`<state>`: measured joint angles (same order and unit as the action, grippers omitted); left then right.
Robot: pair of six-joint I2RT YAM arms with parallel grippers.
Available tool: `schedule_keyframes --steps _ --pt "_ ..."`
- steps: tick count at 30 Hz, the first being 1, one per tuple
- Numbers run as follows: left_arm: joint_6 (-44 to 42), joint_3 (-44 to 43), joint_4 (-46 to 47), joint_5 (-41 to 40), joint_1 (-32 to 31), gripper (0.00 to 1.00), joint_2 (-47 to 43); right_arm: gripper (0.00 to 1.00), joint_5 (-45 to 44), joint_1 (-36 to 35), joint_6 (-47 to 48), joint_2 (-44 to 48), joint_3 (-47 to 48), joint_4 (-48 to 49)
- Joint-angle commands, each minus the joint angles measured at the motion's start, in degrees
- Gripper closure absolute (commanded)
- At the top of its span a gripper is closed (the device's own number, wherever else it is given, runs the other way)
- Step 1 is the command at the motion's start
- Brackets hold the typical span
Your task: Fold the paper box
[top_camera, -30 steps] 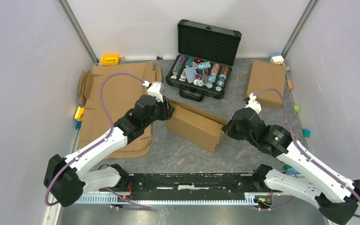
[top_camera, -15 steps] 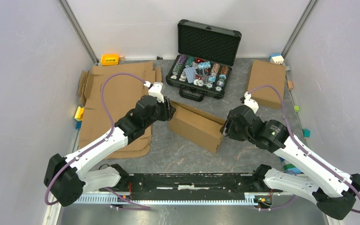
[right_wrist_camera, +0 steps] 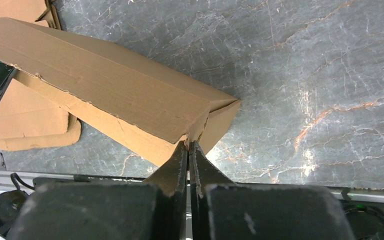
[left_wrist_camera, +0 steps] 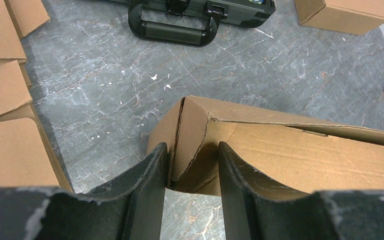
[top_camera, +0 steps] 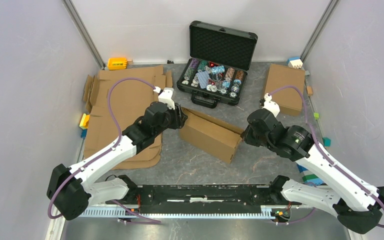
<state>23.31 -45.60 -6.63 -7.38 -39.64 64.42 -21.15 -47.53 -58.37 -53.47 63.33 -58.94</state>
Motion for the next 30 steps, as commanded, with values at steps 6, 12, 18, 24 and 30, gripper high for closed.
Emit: schedule_keyframes --steps 6,12,18,24,30 --pt "-1.2 -0.3 -3.1 0.5 -0.5 0.54 0.7 1.00 3.9 -0.3 0.4 -1.0 -0.9 0.0" --pt "-1.2 -0.2 -3.1 0.5 -0.5 0.53 0.6 1.00 6.0 -0.3 0.3 -0.9 -3.8 1.3" --pt "-1.2 -0.2 -3.0 0.4 -0.5 0.54 0.7 1.00 8.7 -0.3 0.9 -1.6 -6.1 2.7" --pt "-1.1 -0.2 -3.0 0.7 -0.6 0.54 0.9 1.00 9.4 -0.4 2.4 -3.8 -5.7 2.6" --pt "-1.2 0.1 -3.4 0.4 -0.5 0.53 -0.1 0.67 7.9 -0.4 4.6 -4.4 -1.9 1.8"
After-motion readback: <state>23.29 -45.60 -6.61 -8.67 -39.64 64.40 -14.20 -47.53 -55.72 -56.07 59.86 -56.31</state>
